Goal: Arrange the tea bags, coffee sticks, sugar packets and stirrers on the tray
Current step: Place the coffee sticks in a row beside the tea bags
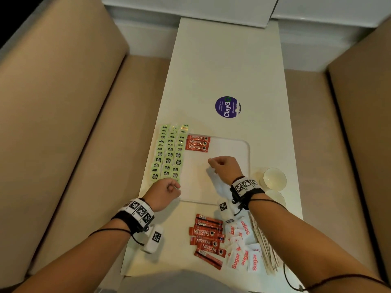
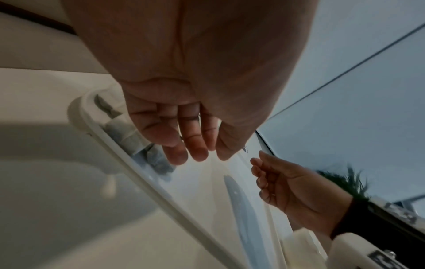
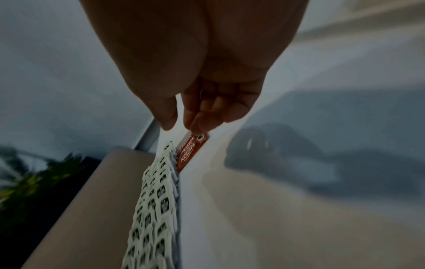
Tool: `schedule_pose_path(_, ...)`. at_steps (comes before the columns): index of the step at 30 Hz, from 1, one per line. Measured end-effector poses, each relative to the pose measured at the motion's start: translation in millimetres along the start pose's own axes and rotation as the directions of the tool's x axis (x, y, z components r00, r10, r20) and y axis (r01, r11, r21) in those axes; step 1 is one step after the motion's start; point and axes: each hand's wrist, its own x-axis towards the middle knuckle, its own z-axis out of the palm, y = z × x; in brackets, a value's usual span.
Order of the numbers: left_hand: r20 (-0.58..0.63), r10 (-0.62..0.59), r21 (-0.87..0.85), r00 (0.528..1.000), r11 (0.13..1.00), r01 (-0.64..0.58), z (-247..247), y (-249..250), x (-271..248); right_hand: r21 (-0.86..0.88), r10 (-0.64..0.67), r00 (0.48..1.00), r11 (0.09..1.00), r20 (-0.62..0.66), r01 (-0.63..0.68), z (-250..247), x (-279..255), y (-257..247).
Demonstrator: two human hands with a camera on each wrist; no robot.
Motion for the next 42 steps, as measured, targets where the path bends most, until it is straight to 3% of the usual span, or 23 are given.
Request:
schedule_pose_path(9,0.11,0.094,0.285,0.989,0.951,-0.122,45.1,16.6,-23.5,-0.31,-0.065,0.967,0.94,0.248,0.143,-8.0,-90.6,44.9)
schedule_pose_path(14,0.223,0.09,0.479,0.971,0.857,-0.189,73.4,18.6,-31.6,-0.515,-0.039,0.936,0.827,0.349,0.226,-0.1,-116.4,75.1)
schedule_pose_path(20,0.274,0.109,0.599,0.955,0.758,-0.259,99.3,9.3,-38.7,-0.596,-0.071,0.91,0.734,0.409,0.325,7.9,-128.3,93.6)
schedule_pose_path(27,0.236,0.138,0.686,0.962,0.678,-0.265,108.7,6.1,-40.6,-0.636,-0.162,0.917,0.676,0.364,0.372,18.7,-133.5,104.5)
schedule_pose_path(36,0.195,0.111,0.618,0.974,0.757,-0.21,109.7,0.9,-42.6,-0.61,-0.159,0.899,0.685,0.408,0.398,10.0,-129.8,102.9)
schedule_pose_path(42,0.2,0.053,0.466,0.978,0.873,-0.143,106.5,1.9,-43.8,-0.542,-0.145,0.917,0.768,0.371,0.341,3.6,-132.1,97.0)
